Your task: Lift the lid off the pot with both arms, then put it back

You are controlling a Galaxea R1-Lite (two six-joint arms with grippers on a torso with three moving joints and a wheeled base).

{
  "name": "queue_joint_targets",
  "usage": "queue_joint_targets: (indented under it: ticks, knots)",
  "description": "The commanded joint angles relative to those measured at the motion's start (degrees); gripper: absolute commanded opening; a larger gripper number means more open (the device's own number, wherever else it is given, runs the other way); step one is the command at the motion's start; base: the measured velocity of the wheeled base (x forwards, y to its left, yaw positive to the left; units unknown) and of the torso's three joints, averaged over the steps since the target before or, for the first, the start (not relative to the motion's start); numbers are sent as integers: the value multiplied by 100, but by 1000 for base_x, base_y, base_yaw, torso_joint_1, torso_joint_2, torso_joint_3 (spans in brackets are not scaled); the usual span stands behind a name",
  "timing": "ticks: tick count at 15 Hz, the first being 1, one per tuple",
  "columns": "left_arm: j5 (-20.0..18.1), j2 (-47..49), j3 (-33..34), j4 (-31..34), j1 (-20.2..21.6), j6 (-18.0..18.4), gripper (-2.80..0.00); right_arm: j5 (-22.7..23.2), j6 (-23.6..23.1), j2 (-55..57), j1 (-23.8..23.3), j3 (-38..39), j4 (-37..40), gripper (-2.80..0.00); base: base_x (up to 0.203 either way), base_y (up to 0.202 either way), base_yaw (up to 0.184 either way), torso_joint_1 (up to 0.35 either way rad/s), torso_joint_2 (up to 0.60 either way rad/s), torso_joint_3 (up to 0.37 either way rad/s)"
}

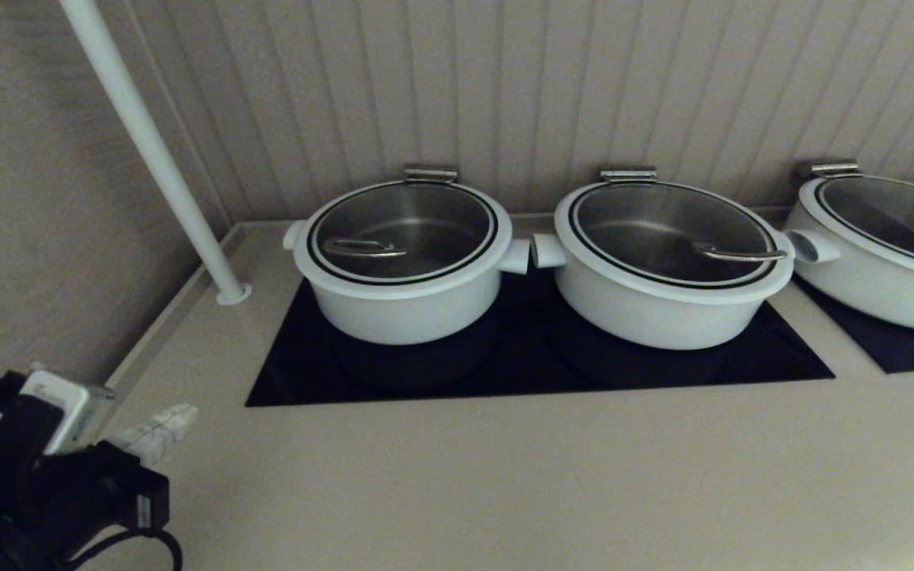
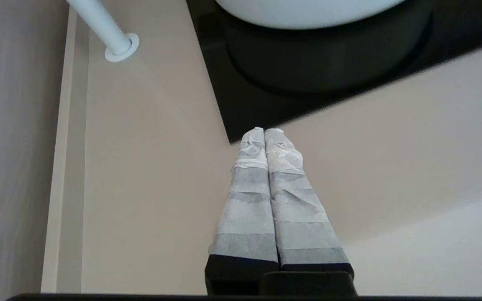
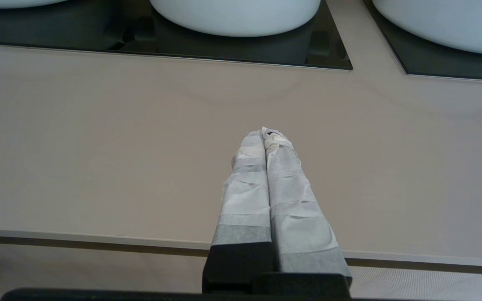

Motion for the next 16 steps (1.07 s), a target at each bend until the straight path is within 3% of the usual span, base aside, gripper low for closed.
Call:
queue_joint_targets:
  ticks: [1,7,16]
  knots:
    - [-5,-327,108,66,15,2,-280,1,-5,-2,0,0,0,-280,0,0,0,0,0,0]
    - [80,-878,110,366,145,-7,-280,1,-8,-2,0,0,0,-280,0,0,0,0,0,0]
    - [110,-3331,110,2787,233,-5,-280,1,-8,-2,0,0,0,-280,0,0,0,0,0,0]
